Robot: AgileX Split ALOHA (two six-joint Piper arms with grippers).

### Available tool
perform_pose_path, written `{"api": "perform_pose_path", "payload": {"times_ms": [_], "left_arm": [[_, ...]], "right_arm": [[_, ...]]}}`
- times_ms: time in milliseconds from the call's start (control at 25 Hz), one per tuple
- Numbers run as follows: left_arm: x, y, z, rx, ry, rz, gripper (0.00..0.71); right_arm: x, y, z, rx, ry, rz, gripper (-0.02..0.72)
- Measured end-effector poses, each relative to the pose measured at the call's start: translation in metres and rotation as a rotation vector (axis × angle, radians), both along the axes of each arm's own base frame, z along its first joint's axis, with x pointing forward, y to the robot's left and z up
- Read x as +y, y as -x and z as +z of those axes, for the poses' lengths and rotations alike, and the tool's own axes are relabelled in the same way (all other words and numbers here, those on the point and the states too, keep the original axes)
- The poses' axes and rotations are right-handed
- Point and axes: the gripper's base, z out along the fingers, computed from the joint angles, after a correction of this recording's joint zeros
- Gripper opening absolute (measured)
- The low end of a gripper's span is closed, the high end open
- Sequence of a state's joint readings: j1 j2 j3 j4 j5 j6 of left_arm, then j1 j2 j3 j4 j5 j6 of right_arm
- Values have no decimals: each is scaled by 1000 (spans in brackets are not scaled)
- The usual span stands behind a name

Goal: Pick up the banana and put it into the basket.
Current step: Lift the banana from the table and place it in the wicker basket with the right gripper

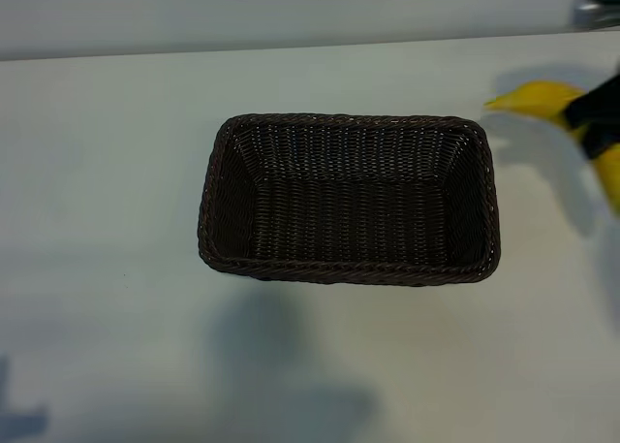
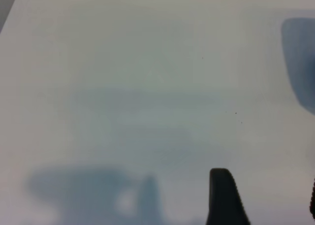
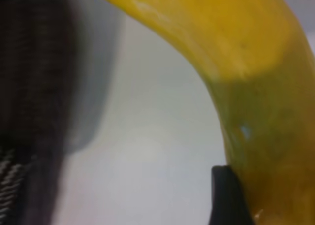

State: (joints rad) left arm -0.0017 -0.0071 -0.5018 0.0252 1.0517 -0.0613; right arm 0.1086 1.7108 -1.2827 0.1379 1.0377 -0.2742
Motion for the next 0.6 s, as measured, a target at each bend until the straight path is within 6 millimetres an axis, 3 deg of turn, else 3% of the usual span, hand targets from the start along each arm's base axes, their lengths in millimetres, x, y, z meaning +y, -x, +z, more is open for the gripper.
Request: {"api": "perform_pose_path", "payload": {"times_ms": [400,600], "left_arm": [[0,0,0,0,3,2,450],[0,0,0,0,3,2,450]], "right_arm": [[129,23,28,-107,-10,392,416],[176,29,12,-155,37,680,416]]}}
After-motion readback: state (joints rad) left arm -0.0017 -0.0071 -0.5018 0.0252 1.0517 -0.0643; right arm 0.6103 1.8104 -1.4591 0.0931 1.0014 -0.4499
